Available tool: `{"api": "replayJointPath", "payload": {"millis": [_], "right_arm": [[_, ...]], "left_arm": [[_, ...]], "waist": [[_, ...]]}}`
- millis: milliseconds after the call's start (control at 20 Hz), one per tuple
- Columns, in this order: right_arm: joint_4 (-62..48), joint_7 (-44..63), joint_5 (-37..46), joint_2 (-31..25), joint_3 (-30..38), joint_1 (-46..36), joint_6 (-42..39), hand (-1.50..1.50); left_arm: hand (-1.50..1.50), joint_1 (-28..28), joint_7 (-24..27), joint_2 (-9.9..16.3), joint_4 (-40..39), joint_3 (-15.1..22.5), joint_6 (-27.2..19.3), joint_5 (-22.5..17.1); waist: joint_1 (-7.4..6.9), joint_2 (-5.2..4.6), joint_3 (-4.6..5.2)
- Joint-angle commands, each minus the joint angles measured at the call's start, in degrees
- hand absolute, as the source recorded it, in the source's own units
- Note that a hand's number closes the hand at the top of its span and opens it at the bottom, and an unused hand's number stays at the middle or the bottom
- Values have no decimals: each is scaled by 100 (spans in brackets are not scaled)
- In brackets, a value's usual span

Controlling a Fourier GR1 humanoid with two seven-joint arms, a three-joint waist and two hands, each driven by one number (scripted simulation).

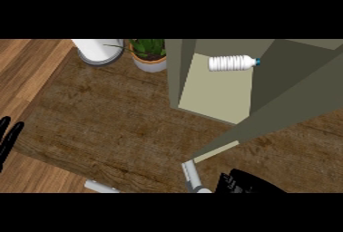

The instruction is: Pick up the bottled water, place it into the cabinet and close the cabinet

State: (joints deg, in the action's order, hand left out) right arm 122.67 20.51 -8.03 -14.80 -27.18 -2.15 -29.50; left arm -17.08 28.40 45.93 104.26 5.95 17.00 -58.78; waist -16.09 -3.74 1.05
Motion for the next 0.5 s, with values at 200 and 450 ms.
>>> {"api": "replayJointPath", "payload": {"millis": [200, 450], "right_arm": [[-1506, 635, 424, 1130, 676, -1663, 1097, 150], [-2519, 858, 594, 1463, 1187, -2862, 2075, 150]], "left_arm": [[-150, -45, -3, -83, -200, 14, 24, -48], [-150, -62, 26, -101, -197, -92, -7, -128]], "waist": [[221, 77, -34], [276, 133, -60]]}}
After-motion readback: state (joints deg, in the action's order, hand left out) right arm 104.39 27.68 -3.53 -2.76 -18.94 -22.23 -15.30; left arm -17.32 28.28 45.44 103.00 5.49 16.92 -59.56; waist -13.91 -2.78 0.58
